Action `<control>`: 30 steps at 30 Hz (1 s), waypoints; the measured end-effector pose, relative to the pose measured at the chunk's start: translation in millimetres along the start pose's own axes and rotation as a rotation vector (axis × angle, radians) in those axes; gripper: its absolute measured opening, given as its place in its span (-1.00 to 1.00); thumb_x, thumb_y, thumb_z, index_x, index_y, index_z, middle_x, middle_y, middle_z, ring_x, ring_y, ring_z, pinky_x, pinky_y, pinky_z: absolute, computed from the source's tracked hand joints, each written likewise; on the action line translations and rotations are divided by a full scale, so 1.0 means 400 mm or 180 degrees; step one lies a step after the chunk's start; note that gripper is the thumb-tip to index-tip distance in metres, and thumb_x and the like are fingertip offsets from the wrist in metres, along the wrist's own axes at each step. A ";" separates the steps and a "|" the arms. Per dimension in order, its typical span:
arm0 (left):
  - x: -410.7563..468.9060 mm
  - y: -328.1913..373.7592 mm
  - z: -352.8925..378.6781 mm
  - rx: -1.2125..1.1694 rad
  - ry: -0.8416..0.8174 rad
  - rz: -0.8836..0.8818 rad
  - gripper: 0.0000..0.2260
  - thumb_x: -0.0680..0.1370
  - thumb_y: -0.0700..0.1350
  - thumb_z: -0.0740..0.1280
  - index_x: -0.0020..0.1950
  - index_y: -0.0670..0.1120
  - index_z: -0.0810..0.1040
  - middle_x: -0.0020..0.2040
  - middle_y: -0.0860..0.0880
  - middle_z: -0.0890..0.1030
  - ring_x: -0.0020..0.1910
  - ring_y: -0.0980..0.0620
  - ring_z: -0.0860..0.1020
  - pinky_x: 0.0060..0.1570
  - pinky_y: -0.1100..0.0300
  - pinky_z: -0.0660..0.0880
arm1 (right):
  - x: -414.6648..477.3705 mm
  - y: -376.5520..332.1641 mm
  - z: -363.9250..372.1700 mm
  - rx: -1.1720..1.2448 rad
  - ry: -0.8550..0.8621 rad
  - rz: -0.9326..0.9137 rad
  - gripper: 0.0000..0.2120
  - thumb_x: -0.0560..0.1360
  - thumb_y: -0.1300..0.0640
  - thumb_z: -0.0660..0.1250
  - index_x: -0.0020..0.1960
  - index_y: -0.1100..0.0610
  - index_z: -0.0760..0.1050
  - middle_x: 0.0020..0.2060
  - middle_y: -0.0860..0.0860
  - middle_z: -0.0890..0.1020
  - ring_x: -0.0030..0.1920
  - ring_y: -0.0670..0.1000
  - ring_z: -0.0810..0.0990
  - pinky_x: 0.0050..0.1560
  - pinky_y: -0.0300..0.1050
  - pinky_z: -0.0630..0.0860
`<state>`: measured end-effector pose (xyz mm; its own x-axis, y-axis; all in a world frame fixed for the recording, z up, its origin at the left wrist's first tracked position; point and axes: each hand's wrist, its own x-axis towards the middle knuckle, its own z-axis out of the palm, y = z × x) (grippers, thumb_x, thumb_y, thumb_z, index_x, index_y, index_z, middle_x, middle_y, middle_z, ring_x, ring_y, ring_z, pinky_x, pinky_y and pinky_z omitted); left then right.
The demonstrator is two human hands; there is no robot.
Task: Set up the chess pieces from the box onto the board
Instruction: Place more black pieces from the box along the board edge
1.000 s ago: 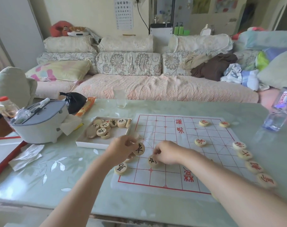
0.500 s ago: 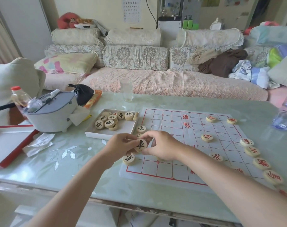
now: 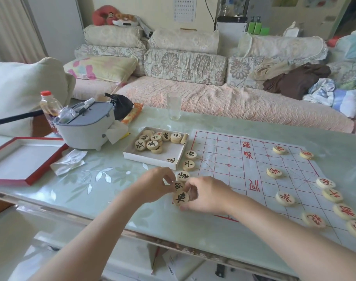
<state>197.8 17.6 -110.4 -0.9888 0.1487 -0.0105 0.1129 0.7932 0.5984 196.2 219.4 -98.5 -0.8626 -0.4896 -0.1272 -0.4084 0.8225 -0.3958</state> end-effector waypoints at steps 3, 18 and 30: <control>-0.008 0.000 -0.014 -0.0016 -0.0040 -0.0081 -0.81 0.48 0.03 0.43 0.04 0.02 0.54 -0.10 0.15 0.55 -0.26 0.18 0.48 -0.26 0.40 0.38 | 0.001 -0.021 0.026 -0.0109 0.0087 0.0075 -0.46 0.22 -0.43 0.42 0.05 -0.14 0.49 -0.13 -0.17 0.61 -0.09 -0.08 0.58 -0.14 -0.12 0.48; -0.061 -0.002 -0.038 0.0461 -0.0706 -0.0073 -0.67 0.37 0.20 0.47 0.08 0.19 0.53 -0.03 0.19 0.53 -0.19 0.23 0.49 -0.21 0.32 0.42 | -0.006 -0.034 0.008 -0.0250 0.0187 -0.0200 -0.48 0.30 -0.37 0.43 0.15 -0.14 0.49 -0.10 -0.18 0.55 -0.08 -0.10 0.51 -0.09 -0.13 0.40; -0.011 0.111 0.005 0.0563 -0.0202 0.0492 -0.77 0.44 0.06 0.43 0.05 0.08 0.53 -0.03 0.14 0.52 -0.21 0.22 0.43 -0.26 0.42 0.31 | -0.015 0.172 -0.074 -0.0339 -0.0190 0.0224 -0.44 0.48 -0.07 0.36 0.46 -0.14 0.33 0.33 -0.17 0.42 0.32 -0.10 0.44 0.23 -0.19 0.38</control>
<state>207.2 53.2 -85.3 -0.9510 0.3087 0.0166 0.2832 0.8483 0.4474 164.5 287.6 -98.0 -0.8722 -0.4434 -0.2064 -0.3798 0.8799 -0.2855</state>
